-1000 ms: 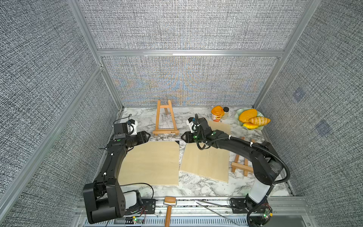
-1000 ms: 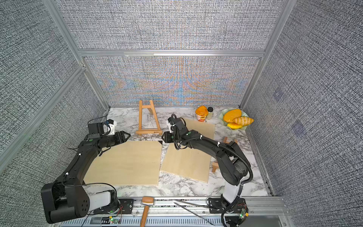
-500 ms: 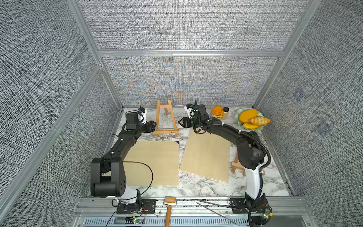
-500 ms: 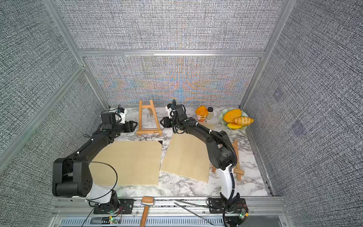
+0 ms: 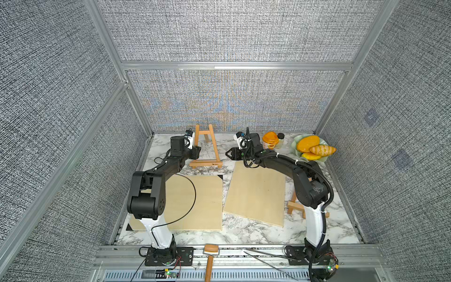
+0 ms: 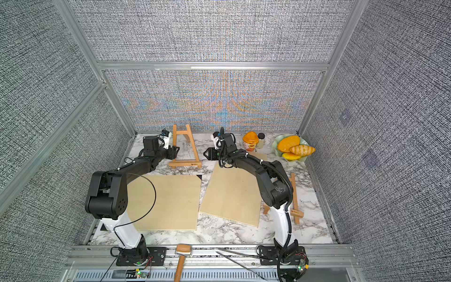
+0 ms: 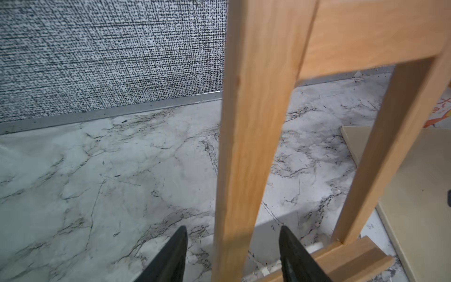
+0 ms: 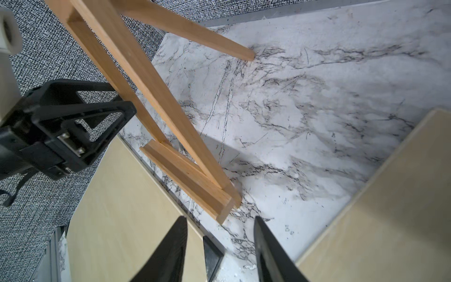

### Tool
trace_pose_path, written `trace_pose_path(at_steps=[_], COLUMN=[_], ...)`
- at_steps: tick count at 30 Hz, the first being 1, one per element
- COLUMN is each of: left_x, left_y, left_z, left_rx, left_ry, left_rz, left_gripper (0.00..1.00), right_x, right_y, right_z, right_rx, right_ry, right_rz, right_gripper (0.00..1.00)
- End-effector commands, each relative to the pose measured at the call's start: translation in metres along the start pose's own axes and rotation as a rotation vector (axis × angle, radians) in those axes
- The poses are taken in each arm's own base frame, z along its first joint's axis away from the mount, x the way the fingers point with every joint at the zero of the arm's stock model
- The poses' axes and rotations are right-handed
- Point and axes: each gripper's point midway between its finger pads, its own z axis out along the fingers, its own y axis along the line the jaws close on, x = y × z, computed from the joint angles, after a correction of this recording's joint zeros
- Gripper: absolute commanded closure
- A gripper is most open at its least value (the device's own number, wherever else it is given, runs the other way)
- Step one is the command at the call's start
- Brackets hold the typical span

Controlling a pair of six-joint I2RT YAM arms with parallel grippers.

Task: Disassemble the easel
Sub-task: Pick up the easel at the center of the board.

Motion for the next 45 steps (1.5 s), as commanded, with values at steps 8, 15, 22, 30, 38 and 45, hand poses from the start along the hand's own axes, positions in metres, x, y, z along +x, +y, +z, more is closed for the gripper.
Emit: trace_pose_path(at_steps=[8,15,22,30,38,45], left_x=[-0.020,-0.021,-0.024,-0.029,-0.046,-0.076], left_y=[-0.007,-0.008,-0.011,-0.018,-0.034,-0.047], left_z=[0.008,0.008,0.009,0.002,-0.024,-0.078], left_rx=[-0.080,-0.088,-0.067,-0.039,0.017,0.025], left_ry=[-0.141,-0.154,-0.156,-0.152,-0.203,-0.317], left_rz=[0.125,0.148,0.152,0.170,0.192,0.217], left_gripper=[0.53,0.61,0.74,0.94,1.00,1.00], right_x=[-0.005,-0.008,-0.010,-0.015,-0.028,-0.043], right_y=[-0.001,-0.002,-0.001,0.002,0.004,0.020], right_z=[-0.009,-0.016,-0.027,-0.040,-0.066,-0.105], right_rx=[-0.032,-0.041,-0.035,-0.031,-0.002,0.022], right_ry=[-0.030,-0.045,-0.057,-0.086,-0.135,-0.189], right_rz=[0.015,0.025,0.023,0.026,0.018,-0.011], right_gripper=[0.53,0.54,0.54,0.54,0.54,0.54])
